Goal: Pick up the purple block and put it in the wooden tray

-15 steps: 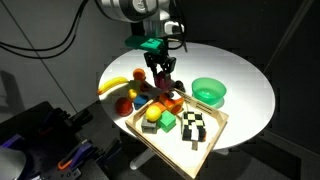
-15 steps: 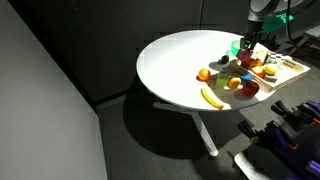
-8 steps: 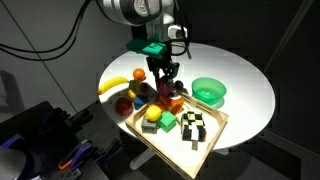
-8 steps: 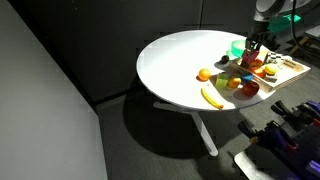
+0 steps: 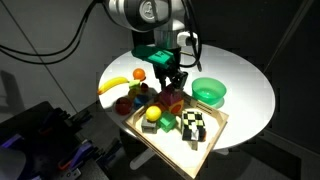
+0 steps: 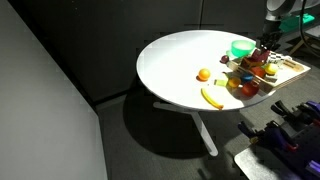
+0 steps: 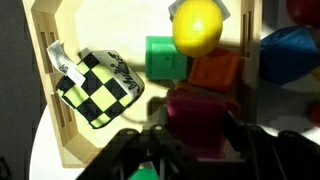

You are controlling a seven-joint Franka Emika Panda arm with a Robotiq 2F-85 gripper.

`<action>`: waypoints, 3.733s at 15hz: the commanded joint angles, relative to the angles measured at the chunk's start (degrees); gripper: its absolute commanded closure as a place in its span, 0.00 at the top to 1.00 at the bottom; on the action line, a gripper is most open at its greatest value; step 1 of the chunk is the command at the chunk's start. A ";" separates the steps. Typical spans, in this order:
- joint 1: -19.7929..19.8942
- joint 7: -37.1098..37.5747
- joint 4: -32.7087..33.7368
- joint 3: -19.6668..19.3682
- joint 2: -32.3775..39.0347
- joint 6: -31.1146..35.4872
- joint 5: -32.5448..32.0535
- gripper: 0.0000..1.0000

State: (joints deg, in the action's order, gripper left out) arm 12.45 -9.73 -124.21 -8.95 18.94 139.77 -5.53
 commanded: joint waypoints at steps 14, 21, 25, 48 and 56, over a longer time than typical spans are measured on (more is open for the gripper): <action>5.63 -3.79 -2.23 -2.84 -3.38 1.18 3.27 0.31; 6.71 -4.63 -2.05 -3.35 -3.06 1.11 4.98 0.31; 6.71 -4.87 -2.05 -3.38 -3.03 1.02 5.45 0.31; 0.69 -3.56 -0.41 0.94 5.02 -1.47 2.21 1.00; -4.60 -1.66 -2.59 0.74 -0.19 -0.25 -3.53 1.00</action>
State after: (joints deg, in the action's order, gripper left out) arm 8.61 -12.68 -125.54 -7.81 22.36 139.77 -6.36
